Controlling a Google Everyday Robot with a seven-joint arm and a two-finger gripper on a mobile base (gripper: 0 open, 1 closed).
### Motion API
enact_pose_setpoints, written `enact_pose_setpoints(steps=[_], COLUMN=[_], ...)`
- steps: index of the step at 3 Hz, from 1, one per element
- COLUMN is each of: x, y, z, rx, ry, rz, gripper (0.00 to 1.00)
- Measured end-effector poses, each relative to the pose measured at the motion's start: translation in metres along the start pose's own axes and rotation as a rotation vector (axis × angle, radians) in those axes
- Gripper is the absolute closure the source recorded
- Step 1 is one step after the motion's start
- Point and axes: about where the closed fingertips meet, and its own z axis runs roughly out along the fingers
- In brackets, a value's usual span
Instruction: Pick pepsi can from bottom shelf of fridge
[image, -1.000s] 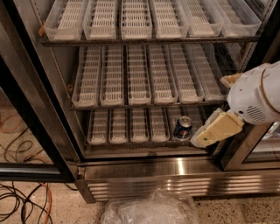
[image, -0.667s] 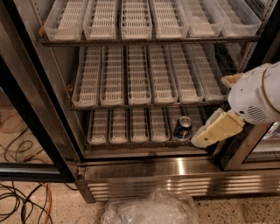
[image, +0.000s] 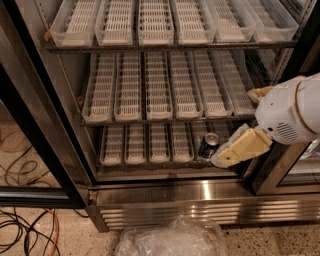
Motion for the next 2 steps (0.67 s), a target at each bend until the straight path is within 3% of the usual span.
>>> enact_pose_setpoints(steps=[2], x=[0.004], y=[0.01], z=[0.032], rx=[0.062], ry=[-0.1], rz=[0.153], gripper=[0.0])
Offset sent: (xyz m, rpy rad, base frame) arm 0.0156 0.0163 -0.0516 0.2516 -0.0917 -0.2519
